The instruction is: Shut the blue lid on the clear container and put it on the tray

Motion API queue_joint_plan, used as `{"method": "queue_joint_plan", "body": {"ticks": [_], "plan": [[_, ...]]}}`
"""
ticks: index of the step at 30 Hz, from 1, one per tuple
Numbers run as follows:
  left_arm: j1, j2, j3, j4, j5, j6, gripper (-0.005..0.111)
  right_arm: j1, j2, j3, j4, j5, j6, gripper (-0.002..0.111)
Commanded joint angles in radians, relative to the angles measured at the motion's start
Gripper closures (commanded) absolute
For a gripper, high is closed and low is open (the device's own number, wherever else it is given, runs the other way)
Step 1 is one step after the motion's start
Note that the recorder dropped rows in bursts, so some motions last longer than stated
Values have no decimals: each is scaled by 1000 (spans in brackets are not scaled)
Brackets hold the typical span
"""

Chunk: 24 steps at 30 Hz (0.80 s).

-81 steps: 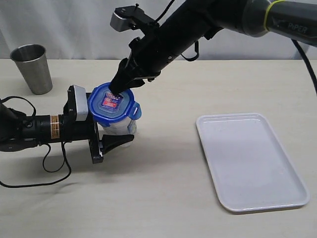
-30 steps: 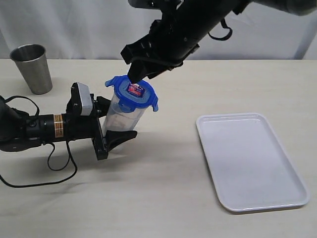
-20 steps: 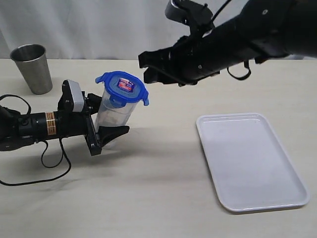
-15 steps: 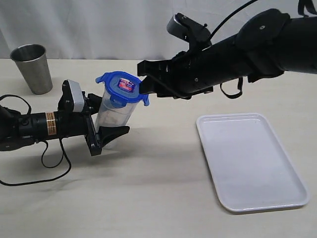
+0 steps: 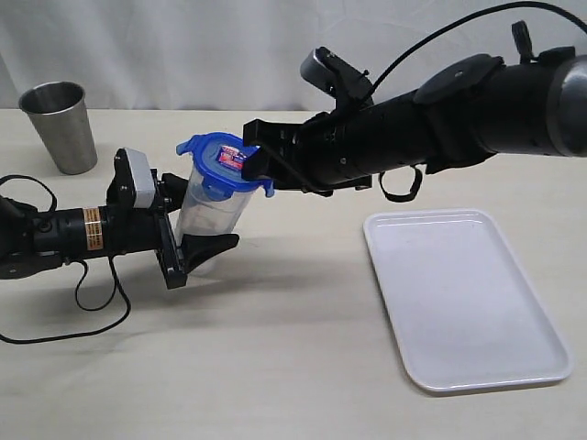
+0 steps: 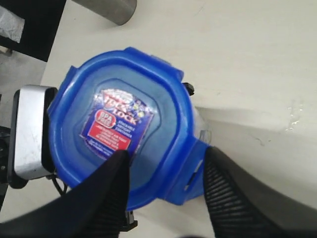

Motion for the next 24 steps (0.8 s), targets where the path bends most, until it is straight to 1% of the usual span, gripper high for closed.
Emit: {"method": "queue_joint_plan", "body": {"ticks": [1, 8, 10, 13, 15, 20, 24], "plan": [[-1, -3, -1, 6, -22, -8, 107, -4, 24, 0, 66, 5, -81, 63], [-1, -3, -1, 10, -22, -10, 107, -4, 77, 0, 278, 117, -228, 63], [-1, -3, -1, 13, -22, -9, 107, -4, 92, -2, 309, 142, -249, 63], [-1, -3, -1, 16, -22, -9, 107, -4, 112, -21, 309, 148, -252, 64], [-1, -3, -1, 16, -22, -9, 107, -4, 126, -29, 319, 150, -252, 67], [-1, -3, -1, 19, -22, -9, 107, -4, 172, -51, 347, 196, -267, 79], [-1, -3, -1, 26, -22, -12, 107, -4, 208, -57, 378, 207, -297, 80]]}}
